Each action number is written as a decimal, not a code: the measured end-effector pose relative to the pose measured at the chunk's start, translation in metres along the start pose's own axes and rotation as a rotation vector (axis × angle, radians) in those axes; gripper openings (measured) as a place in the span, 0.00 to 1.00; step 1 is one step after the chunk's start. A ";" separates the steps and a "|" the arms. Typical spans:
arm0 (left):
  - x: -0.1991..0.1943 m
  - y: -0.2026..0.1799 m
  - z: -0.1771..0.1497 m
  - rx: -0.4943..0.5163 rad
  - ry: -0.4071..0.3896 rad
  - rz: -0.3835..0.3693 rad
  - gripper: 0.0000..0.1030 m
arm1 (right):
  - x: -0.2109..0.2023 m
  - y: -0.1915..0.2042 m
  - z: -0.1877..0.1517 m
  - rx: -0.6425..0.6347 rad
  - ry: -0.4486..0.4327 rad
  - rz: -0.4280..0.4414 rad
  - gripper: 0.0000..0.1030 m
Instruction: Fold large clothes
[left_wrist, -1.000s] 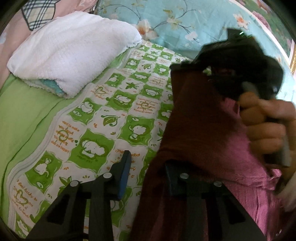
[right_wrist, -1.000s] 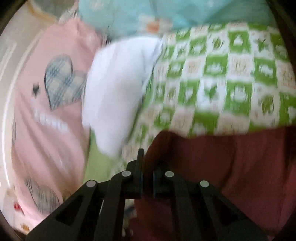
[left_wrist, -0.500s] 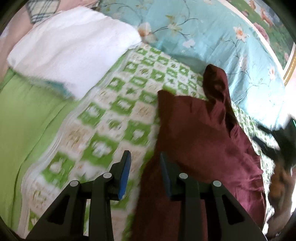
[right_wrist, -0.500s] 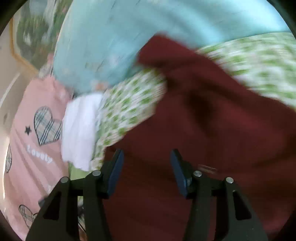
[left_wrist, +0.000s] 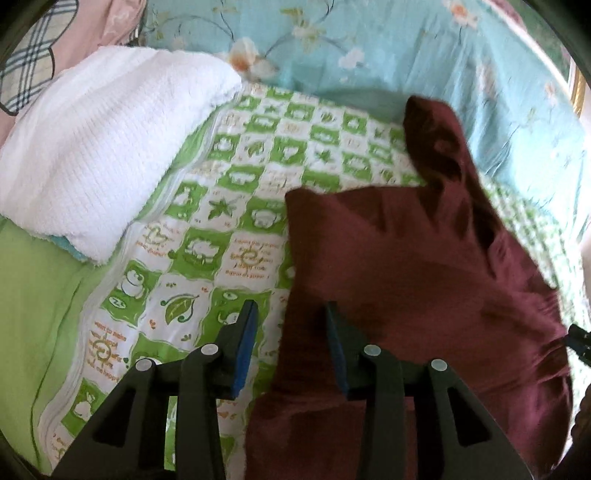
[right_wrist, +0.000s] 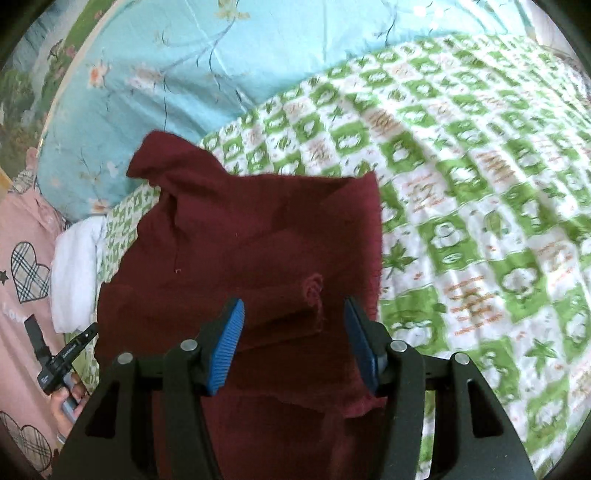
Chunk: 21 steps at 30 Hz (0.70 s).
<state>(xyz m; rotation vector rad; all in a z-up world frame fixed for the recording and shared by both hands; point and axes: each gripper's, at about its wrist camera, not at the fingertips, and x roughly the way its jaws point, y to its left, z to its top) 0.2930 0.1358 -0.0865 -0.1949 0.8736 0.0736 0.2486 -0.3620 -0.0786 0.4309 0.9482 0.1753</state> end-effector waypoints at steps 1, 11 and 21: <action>0.005 0.001 0.000 -0.002 0.012 0.008 0.39 | 0.007 0.003 0.000 -0.025 0.012 -0.015 0.55; 0.016 0.007 0.000 -0.021 0.035 0.023 0.47 | -0.002 0.000 0.010 0.066 0.078 0.141 0.10; 0.018 0.005 -0.001 0.000 0.034 0.035 0.52 | -0.014 -0.007 -0.002 0.079 0.098 -0.158 0.15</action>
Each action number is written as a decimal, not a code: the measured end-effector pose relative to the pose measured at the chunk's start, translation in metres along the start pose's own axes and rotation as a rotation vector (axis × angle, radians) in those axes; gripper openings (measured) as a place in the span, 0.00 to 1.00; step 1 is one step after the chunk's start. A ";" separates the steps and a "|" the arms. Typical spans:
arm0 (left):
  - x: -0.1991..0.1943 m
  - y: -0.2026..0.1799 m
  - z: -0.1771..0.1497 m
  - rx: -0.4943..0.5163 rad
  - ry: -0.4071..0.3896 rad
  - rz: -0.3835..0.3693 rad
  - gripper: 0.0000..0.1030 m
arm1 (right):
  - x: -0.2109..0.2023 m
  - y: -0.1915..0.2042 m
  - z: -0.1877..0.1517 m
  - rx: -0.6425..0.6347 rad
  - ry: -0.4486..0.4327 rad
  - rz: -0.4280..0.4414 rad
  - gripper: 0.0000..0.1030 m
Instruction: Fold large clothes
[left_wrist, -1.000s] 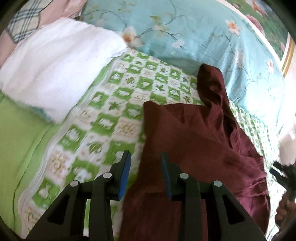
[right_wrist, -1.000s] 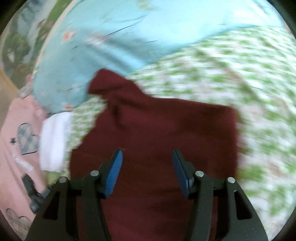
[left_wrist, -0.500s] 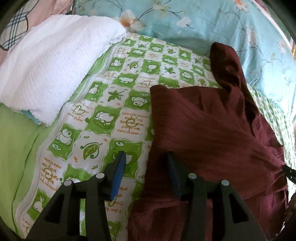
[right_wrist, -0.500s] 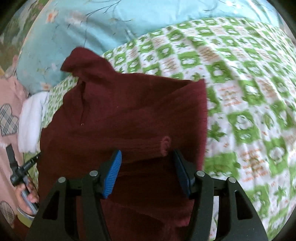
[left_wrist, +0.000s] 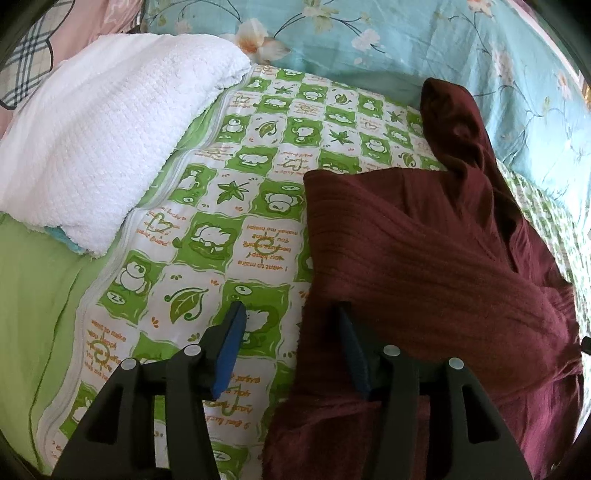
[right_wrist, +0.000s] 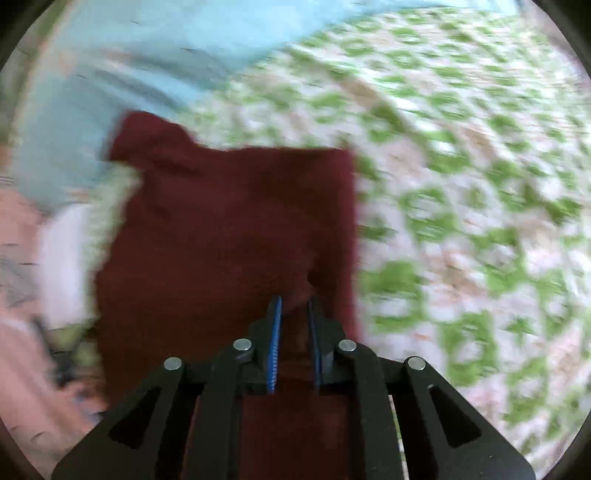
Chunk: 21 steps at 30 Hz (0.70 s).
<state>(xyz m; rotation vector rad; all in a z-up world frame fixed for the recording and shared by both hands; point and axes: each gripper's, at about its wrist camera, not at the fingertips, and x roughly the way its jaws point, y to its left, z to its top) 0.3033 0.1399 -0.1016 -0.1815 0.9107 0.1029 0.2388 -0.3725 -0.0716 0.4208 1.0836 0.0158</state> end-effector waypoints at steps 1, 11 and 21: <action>0.000 0.000 0.000 0.003 0.000 0.001 0.52 | -0.003 0.001 -0.001 0.006 -0.028 0.024 0.15; -0.001 0.000 -0.002 0.031 -0.007 0.030 0.58 | 0.031 0.028 -0.011 -0.069 -0.004 -0.006 0.08; -0.039 -0.033 0.049 0.016 -0.068 -0.111 0.57 | -0.002 0.086 0.033 -0.159 -0.113 0.193 0.41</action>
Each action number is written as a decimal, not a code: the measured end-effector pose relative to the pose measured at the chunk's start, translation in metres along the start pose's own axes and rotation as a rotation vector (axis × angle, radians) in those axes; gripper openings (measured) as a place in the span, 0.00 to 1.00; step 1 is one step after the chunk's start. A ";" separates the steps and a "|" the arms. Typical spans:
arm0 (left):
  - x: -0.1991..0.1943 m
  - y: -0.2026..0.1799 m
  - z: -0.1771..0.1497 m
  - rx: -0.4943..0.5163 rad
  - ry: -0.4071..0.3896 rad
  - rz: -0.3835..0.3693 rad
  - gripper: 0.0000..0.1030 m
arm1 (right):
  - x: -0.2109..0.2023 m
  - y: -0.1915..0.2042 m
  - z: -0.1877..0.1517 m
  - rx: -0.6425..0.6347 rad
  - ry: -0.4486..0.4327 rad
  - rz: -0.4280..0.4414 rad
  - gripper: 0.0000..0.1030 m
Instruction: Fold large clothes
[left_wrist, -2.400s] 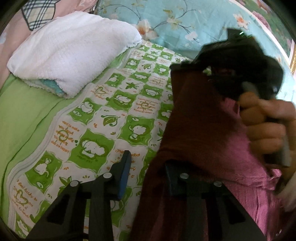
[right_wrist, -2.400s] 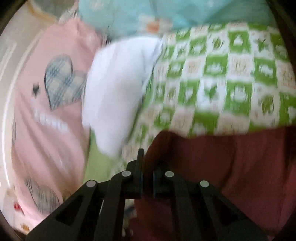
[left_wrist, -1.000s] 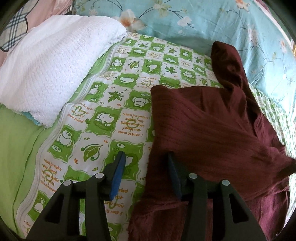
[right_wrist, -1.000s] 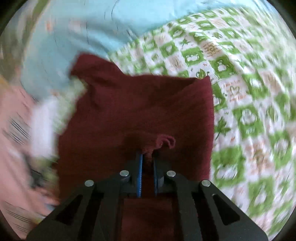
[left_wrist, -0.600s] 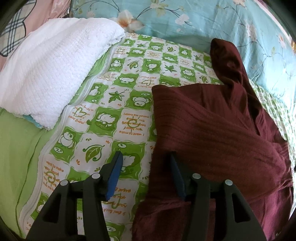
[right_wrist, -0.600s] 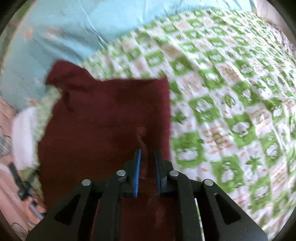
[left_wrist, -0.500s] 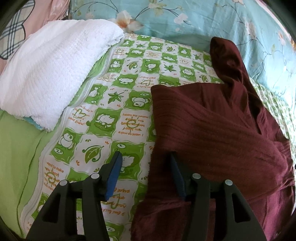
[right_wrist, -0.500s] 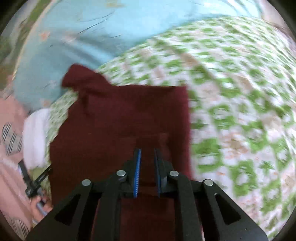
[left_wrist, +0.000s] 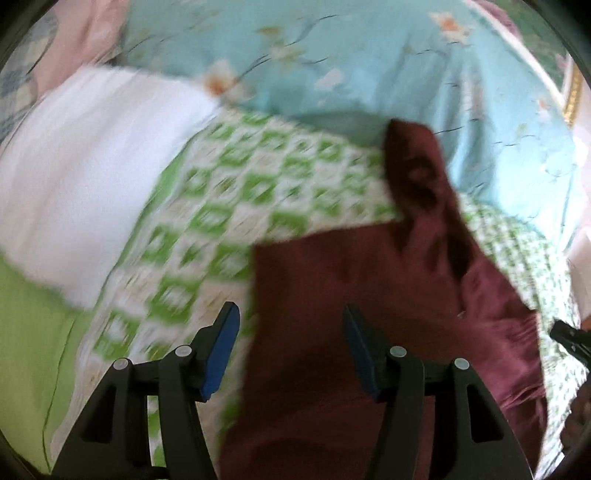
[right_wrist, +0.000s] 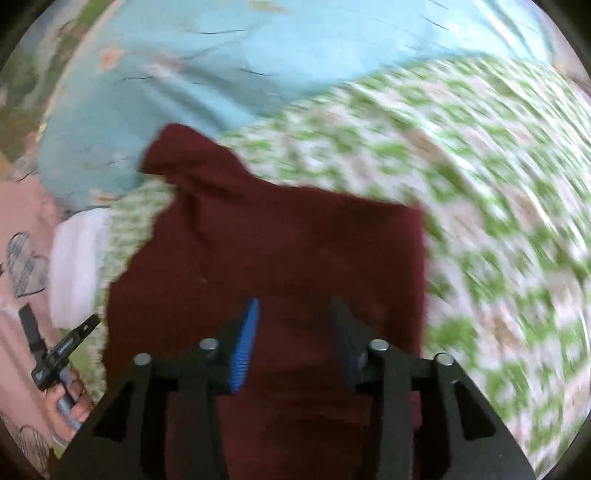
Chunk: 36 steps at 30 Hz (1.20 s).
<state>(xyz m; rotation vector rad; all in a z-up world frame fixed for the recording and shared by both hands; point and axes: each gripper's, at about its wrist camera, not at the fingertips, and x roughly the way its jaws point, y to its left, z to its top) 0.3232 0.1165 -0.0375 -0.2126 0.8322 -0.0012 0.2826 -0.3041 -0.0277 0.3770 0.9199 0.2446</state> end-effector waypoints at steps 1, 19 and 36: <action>0.002 -0.007 0.007 0.009 -0.002 -0.011 0.57 | 0.008 0.016 0.012 -0.035 -0.004 0.034 0.41; 0.129 -0.086 0.098 0.134 0.118 -0.070 0.57 | 0.194 0.097 0.130 -0.406 0.099 -0.074 0.04; 0.198 -0.142 0.137 0.273 0.122 -0.116 0.62 | 0.124 -0.024 0.145 -0.062 0.005 -0.049 0.08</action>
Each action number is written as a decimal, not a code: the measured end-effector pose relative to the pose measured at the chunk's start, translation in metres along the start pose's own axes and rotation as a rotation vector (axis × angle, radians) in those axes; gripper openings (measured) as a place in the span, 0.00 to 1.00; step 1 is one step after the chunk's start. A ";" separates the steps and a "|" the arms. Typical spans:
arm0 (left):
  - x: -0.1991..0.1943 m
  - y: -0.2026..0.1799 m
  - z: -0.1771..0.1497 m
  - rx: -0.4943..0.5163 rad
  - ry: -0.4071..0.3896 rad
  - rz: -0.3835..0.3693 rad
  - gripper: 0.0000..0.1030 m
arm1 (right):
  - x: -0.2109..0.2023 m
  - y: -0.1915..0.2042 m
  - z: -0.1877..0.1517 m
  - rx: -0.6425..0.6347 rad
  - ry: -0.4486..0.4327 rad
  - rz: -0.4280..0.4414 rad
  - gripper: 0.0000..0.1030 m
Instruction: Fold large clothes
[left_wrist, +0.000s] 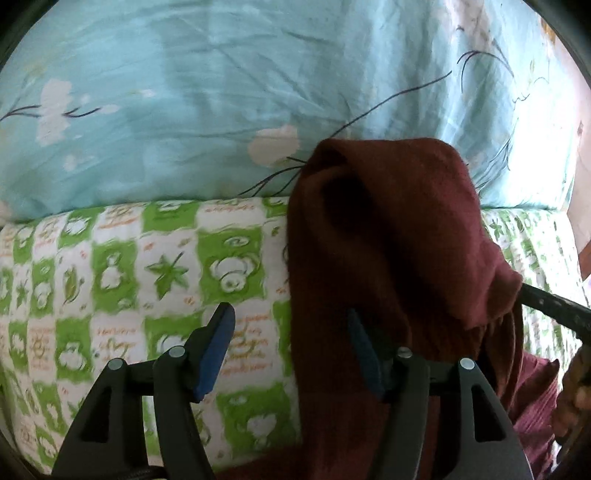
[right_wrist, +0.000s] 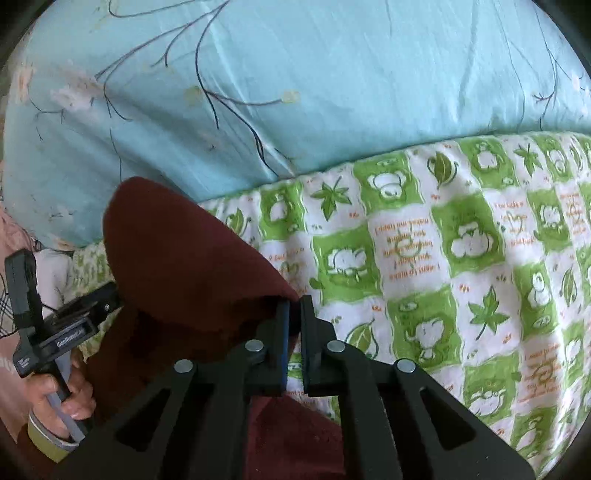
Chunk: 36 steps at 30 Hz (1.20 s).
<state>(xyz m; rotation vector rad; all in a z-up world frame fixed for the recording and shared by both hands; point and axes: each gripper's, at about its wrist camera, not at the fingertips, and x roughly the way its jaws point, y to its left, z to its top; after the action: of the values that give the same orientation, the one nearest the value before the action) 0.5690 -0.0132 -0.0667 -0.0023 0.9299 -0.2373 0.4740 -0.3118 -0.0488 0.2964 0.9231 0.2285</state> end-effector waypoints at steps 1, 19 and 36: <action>-0.001 0.001 0.002 -0.007 -0.003 -0.019 0.62 | -0.005 0.006 -0.001 -0.029 -0.015 -0.001 0.11; 0.010 -0.004 0.017 0.041 0.042 -0.078 0.69 | 0.031 0.073 0.000 -0.483 -0.017 -0.083 0.07; -0.124 -0.014 -0.047 0.115 -0.227 -0.119 0.06 | -0.112 0.018 -0.005 -0.102 -0.203 0.176 0.03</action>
<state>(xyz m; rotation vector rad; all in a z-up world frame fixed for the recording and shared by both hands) 0.4571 0.0033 0.0050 0.0216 0.6900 -0.3926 0.4033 -0.3293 0.0383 0.3009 0.6821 0.3994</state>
